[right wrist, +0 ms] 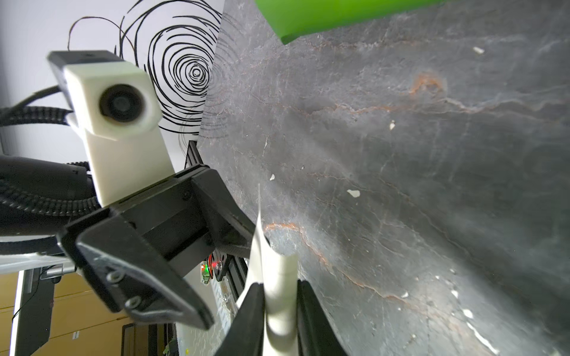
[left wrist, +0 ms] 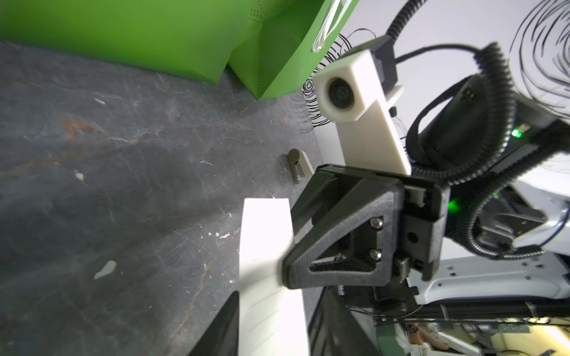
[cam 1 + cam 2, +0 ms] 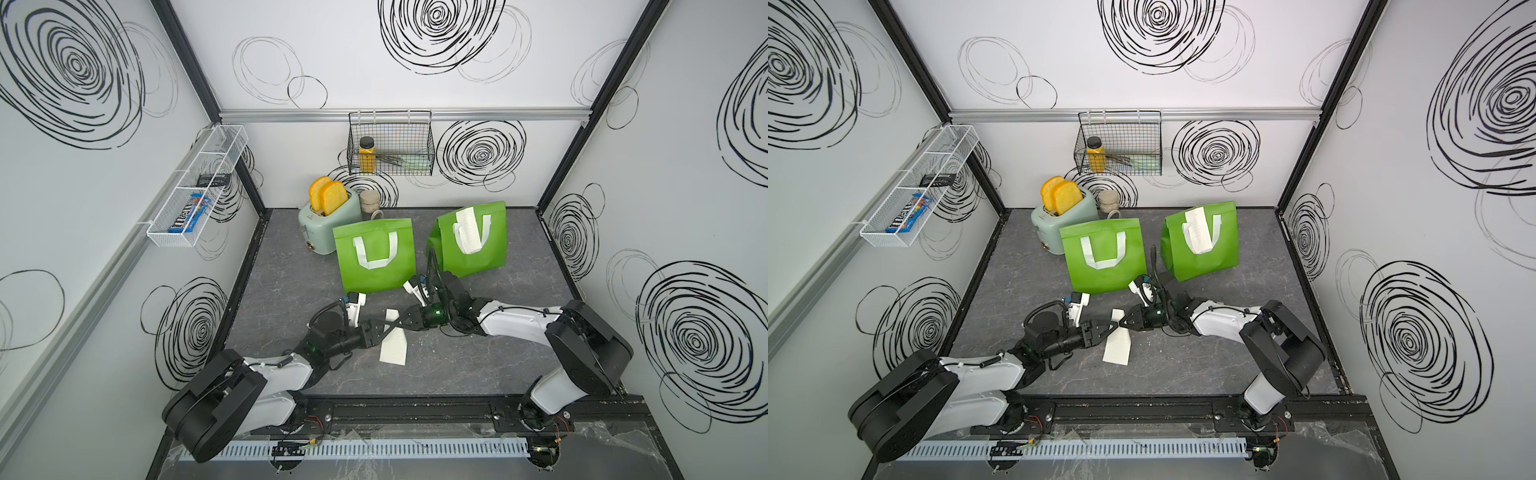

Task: Staple the receipts to the bags
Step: Pick up the receipt from the center of the board.

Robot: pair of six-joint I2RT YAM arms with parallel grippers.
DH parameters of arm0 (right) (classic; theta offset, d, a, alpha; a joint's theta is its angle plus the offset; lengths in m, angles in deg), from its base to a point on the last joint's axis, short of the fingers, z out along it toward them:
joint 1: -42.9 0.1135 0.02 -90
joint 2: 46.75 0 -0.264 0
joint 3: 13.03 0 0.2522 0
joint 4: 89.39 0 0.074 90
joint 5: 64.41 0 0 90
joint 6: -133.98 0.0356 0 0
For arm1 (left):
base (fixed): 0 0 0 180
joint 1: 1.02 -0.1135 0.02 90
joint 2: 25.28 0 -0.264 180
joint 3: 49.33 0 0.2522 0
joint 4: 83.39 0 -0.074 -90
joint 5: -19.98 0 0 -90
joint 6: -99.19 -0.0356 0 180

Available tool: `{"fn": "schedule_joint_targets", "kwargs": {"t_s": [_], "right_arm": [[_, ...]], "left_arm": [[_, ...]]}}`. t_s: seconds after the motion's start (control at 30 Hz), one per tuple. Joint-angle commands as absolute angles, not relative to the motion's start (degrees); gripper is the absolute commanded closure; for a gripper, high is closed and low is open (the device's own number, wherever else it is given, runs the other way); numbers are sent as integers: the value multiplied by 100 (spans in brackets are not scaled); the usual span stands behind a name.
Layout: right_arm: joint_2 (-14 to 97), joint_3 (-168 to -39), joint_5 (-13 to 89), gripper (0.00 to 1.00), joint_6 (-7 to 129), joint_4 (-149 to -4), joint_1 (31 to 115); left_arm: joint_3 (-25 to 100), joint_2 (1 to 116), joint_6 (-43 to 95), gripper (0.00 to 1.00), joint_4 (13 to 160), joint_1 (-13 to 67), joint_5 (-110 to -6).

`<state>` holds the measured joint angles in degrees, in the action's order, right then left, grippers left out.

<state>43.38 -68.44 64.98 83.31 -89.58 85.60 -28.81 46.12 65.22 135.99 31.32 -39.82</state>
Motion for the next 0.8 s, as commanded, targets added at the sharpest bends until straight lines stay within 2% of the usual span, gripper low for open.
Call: {"fn": "schedule_joint_targets", "kwargs": {"t_s": [0.0, 0.1, 0.17, 0.2, 0.27, 0.37, 0.53, 0.77], "right_arm": [[4178, -6994, 6663, 77, 8239, -8918, 8550], [4133, -6991, 6663, 75, 8230, -8899, 8544], [4078, -7018, 6650, 74, 8224, -8857, 8535], [4047, -7033, 6631, 71, 8221, -8825, 8520], [3931, -7063, 6569, 50, 8246, -8710, 8438], [3598, -6972, 6536, 29, 8419, -8702, 8239], [2916, -6579, 6903, 24, 9042, -9398, 7819], [2758, -6664, 7461, 34, 9517, -10357, 7787]], "left_arm": [[-2867, 4611, 6667, 69, 14216, 3105, -3858], [-2832, 4557, 6704, 83, 14363, 3110, -3794], [-2825, 4505, 6712, 100, 14356, 3115, -3793], [-2819, 4468, 6711, 100, 14339, 3115, -3802], [-2798, 4360, 6729, 100, 14311, 3099, -3841], [-2661, 4081, 6733, 100, 14179, 3064, -3888], [-2229, 3438, 6603, 100, 13593, 2979, -4171], [-1752, 3248, 6807, 100, 13497, 2952, -4357]]}}
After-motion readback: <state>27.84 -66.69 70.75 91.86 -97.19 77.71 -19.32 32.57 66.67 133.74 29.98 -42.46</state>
